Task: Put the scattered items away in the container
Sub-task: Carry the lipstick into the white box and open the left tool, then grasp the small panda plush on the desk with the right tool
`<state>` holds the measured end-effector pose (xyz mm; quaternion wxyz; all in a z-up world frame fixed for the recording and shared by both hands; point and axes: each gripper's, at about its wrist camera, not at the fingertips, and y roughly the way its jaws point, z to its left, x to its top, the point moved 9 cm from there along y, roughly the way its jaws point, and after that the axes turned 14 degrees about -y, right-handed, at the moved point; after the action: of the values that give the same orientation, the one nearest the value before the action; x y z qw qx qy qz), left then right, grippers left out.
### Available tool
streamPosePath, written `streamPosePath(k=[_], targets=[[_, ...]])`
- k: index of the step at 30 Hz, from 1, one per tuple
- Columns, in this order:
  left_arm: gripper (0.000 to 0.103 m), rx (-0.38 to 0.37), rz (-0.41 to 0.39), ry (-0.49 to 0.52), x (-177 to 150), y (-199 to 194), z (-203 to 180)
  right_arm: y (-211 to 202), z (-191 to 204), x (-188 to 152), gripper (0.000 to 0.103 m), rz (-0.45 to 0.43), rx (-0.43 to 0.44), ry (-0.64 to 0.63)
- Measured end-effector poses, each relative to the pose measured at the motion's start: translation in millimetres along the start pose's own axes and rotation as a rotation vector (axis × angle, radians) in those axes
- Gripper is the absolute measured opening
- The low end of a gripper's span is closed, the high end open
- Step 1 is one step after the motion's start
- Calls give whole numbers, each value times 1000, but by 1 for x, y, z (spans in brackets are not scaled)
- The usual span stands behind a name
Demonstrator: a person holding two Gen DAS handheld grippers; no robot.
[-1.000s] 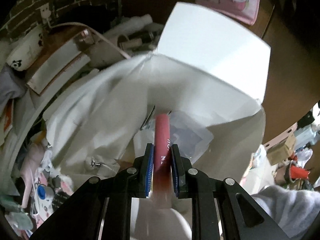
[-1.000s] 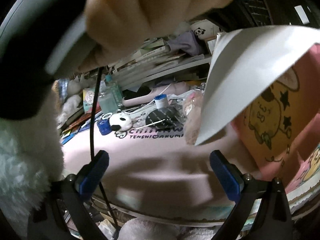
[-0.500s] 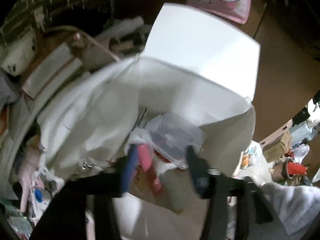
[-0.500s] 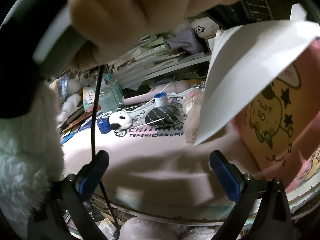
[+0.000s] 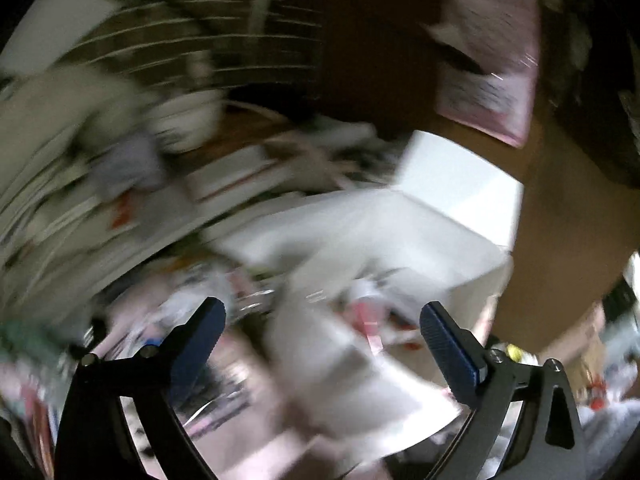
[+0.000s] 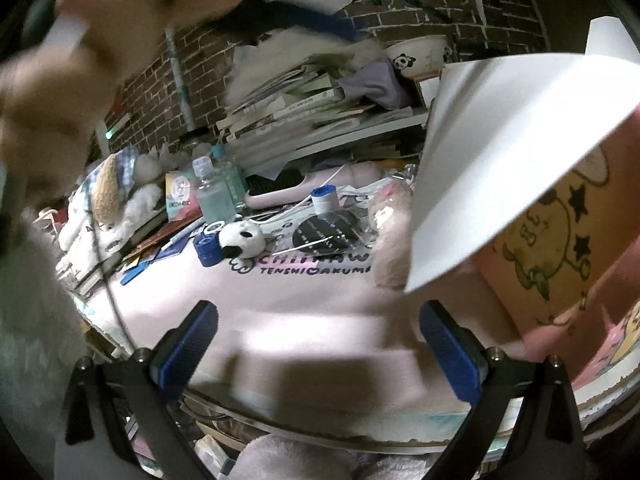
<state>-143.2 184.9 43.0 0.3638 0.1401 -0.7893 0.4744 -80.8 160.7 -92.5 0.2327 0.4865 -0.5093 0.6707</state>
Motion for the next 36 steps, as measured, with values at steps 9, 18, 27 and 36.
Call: streamPosePath(k=[9, 18, 27, 36], targets=[[98, 149, -106, -342, -54, -42, 120, 8, 14, -1, 101, 24, -2, -39], [98, 316, -120, -467, -108, -60, 190, 21, 40, 11, 101, 47, 32, -109], [98, 388, -113, -545, -142, -72, 232, 50, 65, 41, 101, 82, 84, -200], [98, 388, -129, -596, -156, -78, 252, 100, 78, 63, 100, 173, 73, -293]])
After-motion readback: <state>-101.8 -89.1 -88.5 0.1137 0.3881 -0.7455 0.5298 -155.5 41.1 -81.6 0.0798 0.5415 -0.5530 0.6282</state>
